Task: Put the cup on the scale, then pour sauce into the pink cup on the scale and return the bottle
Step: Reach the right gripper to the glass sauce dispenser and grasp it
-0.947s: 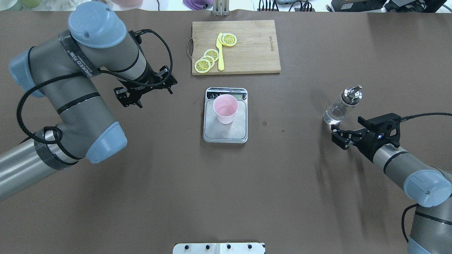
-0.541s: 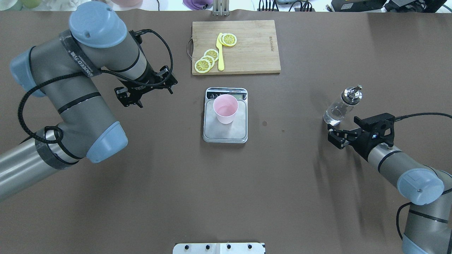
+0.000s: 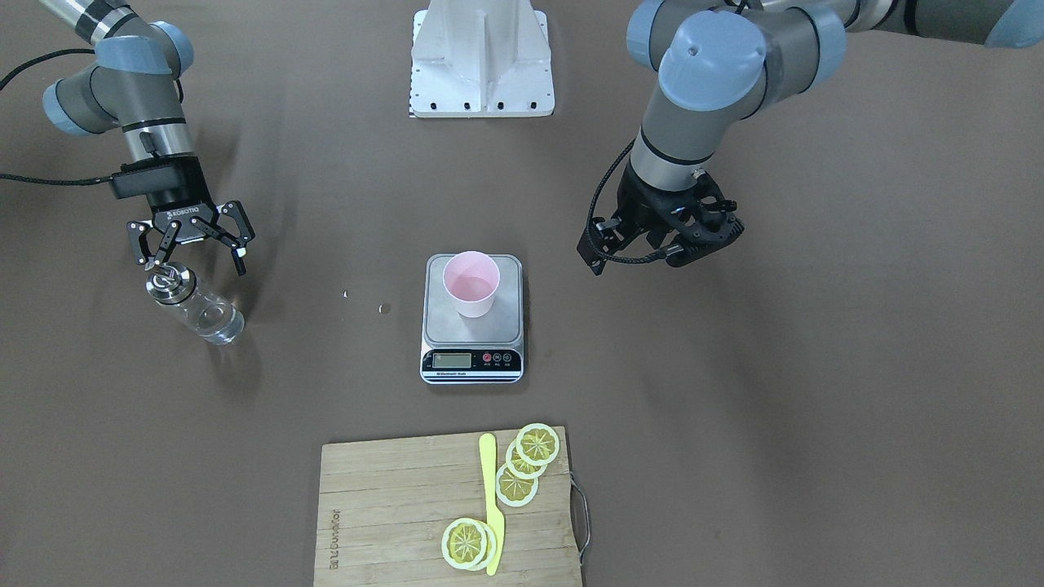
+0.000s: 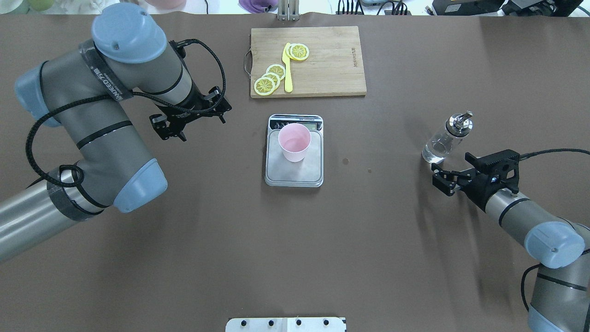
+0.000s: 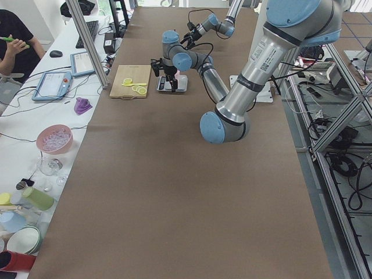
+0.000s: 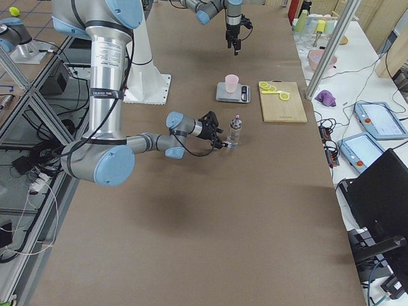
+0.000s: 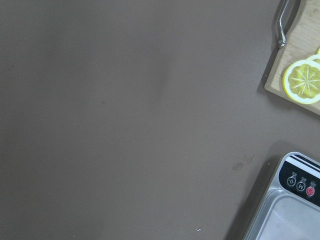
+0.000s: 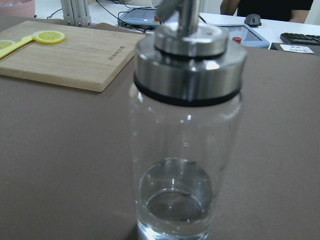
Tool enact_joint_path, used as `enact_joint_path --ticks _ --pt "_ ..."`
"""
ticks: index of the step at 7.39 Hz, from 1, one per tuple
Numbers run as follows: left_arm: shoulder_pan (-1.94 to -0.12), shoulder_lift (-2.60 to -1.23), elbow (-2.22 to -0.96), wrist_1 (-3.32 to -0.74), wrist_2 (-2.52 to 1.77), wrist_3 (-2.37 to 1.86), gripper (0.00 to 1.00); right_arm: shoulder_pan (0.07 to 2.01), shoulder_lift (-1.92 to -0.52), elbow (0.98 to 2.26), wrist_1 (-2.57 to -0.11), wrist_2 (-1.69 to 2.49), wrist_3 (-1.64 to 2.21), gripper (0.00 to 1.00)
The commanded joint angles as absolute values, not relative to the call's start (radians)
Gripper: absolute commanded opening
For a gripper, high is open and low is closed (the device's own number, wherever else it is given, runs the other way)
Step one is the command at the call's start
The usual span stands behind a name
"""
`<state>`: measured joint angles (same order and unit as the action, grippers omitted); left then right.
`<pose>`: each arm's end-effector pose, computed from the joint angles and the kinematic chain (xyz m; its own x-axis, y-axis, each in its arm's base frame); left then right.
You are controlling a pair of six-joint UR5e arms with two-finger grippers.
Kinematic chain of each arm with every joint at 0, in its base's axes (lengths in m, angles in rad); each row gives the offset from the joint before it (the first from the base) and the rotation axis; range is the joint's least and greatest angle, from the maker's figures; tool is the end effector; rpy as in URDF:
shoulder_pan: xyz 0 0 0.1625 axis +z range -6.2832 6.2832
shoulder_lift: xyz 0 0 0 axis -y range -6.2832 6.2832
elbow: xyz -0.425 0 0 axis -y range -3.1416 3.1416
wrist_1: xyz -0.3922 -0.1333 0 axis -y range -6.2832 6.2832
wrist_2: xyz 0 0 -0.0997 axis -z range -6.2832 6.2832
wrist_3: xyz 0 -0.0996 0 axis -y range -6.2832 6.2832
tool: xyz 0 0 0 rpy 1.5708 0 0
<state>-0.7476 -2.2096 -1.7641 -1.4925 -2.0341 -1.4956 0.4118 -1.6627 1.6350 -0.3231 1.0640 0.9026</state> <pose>0.4171 -0.5078 0.2104 0.5620 -0.4294 -0.7070 0.3427 0.8988 -0.2735 -0.3572 -0.3542 0.5329 0.7228 -0.2754 0.6338 -0.4075 0.5709 0.7128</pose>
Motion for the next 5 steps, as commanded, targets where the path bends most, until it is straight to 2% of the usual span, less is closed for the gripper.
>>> enact_joint_path --ticks 1,5 --pt "-0.747 -2.209 -1.747 -1.515 -2.034 -1.497 0.98 0.428 -1.658 1.597 -0.268 1.069 0.873 0.99" --pt "-0.749 -2.209 -1.744 -1.516 -2.034 -1.497 0.98 0.445 -1.641 1.601 -0.275 1.071 0.861 0.99"
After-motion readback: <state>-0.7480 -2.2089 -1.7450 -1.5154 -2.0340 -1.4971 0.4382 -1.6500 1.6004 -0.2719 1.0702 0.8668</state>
